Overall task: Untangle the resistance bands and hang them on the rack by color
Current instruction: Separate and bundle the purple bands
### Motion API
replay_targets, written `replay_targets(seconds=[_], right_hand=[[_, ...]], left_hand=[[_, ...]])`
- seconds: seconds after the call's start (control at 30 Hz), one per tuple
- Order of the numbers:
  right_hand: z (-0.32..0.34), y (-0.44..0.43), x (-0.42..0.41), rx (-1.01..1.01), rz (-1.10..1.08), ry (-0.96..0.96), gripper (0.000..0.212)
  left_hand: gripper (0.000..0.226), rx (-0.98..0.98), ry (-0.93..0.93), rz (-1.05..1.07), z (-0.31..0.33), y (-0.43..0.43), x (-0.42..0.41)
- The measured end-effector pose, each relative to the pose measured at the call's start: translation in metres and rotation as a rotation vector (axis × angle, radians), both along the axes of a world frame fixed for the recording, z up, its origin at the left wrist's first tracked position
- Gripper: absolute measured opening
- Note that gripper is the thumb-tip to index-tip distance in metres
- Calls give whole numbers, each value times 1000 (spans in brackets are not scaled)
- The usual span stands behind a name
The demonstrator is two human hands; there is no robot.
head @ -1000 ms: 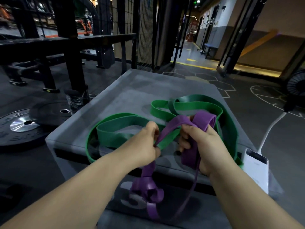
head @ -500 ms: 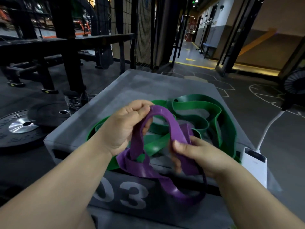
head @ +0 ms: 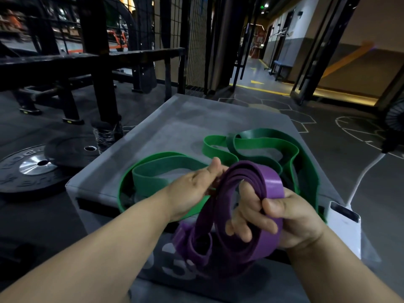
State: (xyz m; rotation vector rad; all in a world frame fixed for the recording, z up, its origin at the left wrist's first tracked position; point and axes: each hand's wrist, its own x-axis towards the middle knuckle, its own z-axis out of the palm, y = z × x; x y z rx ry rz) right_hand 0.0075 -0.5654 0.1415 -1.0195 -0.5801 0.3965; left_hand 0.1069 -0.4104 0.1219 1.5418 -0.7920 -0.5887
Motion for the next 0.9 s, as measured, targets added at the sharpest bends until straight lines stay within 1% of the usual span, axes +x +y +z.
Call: replay_targets(seconds=[0.03, 0.07, 0.17, 0.2, 0.27, 0.3, 0.37, 0.43, 0.47, 0.57, 0.63, 0.77, 0.83, 0.9], right_hand=[[0, 0, -1, 17, 5, 17, 11], [0, -1, -1, 33, 13, 35, 11], [-1, -2, -2, 61, 44, 85, 12], [-1, -2, -2, 67, 55, 90, 14], [1, -3, -2, 80, 64, 89, 22], [2, -2, -2, 85, 60, 88, 27], [4, -2, -2, 104, 50, 99, 35], [5, -3, -2, 148, 48, 129, 38], [5, -3, -1, 168, 48, 144, 38], [4, -3, 1, 202, 46, 164, 32], [4, -3, 2, 199, 41, 147, 28], [-2, -8, 4, 99, -8, 71, 23], [-7, -11, 4, 70, -11, 69, 22], [-8, -13, 4, 79, -5, 69, 26]], left_hand=[[89, -11, -8, -41, -3, -1, 0], [93, -23, -27, -66, -5, -1, -2], [85, -112, -35, -65, -1, -2, -8], [86, -143, -41, -51, -1, -3, -8], [96, -179, -60, -23, -1, -7, -6], [95, -206, -52, -45, 1, -7, -7], [86, -268, -22, -118, 2, -8, -7], [82, -269, -8, -135, 4, -9, -7], [76, -278, -7, -106, 5, -11, -8], [48, -352, 46, 14, 5, -15, -12], [46, -379, 95, 32, 3, -16, -13], [56, -438, 242, -22, 1, -17, -13], [53, -452, 254, -31, 2, -17, -14], [47, -435, 241, -18, 5, -17, -16]])
